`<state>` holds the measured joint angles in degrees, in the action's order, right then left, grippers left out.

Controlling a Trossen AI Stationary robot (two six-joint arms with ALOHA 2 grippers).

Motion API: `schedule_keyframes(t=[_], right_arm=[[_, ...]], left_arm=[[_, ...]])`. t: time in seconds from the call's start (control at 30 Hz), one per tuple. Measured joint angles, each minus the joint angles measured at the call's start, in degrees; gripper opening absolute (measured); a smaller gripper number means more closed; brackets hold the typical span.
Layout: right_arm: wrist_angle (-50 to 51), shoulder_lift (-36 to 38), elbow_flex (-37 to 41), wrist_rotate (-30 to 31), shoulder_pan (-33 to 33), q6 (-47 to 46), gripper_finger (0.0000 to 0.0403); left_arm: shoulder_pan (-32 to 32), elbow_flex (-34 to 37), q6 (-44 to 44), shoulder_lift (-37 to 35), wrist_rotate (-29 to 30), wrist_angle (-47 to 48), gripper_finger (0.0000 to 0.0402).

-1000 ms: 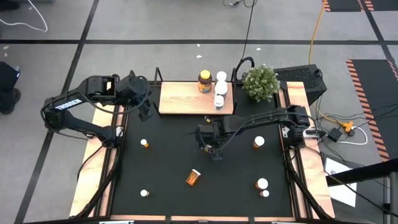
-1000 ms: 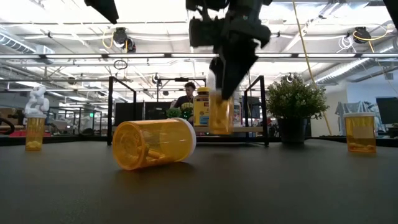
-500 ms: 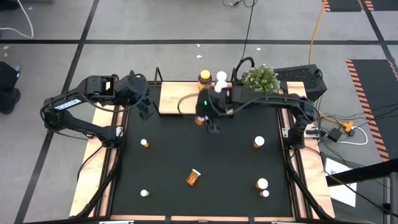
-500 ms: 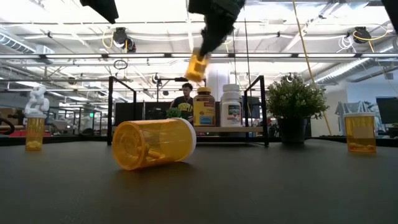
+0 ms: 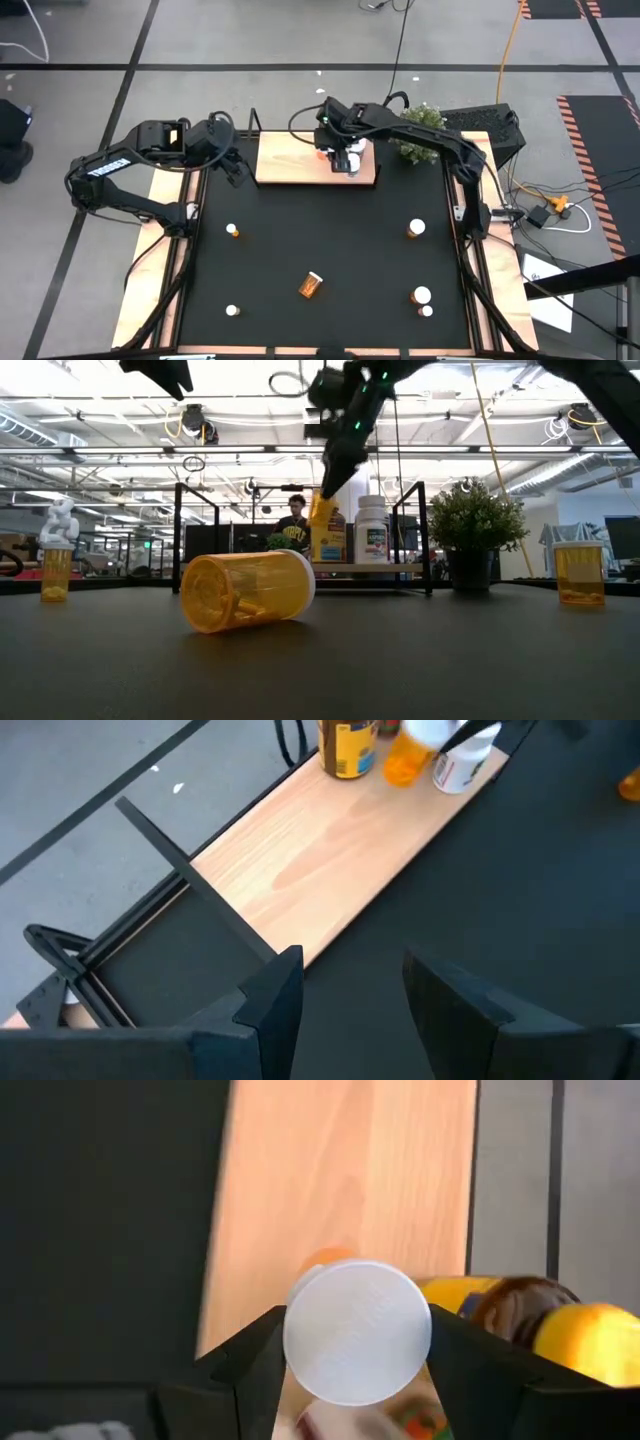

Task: Pick and place medicine bottles onto shelf by color
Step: Put the orange pill bottle on the shelf aligned with the other yellow pill bottles

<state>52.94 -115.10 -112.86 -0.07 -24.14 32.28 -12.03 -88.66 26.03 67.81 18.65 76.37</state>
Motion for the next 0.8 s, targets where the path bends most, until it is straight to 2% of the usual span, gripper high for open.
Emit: schedule_keyframes(t=[0.17, 0.47, 0.8], right_arm=[[-2.7, -2.9, 0.0, 1.2, -1.2, 2.2, 0.0210], [-0.6, -6.5, 0.0, 3.0, -1.4, 4.5, 0.0211], [-0.4, -6.8, 0.0, 3.4, -1.5, 5.5, 0.0212]], left_arm=[[-0.2, 0.0, 2.4, 0.0, 1.7, -0.1, 0.0172], [-0.5, 0.0, 4.1, 0.0, 2.0, -0.1, 0.0172], [-0.4, 0.0, 4.3, 0.0, 1.1, -0.1, 0.0172]])
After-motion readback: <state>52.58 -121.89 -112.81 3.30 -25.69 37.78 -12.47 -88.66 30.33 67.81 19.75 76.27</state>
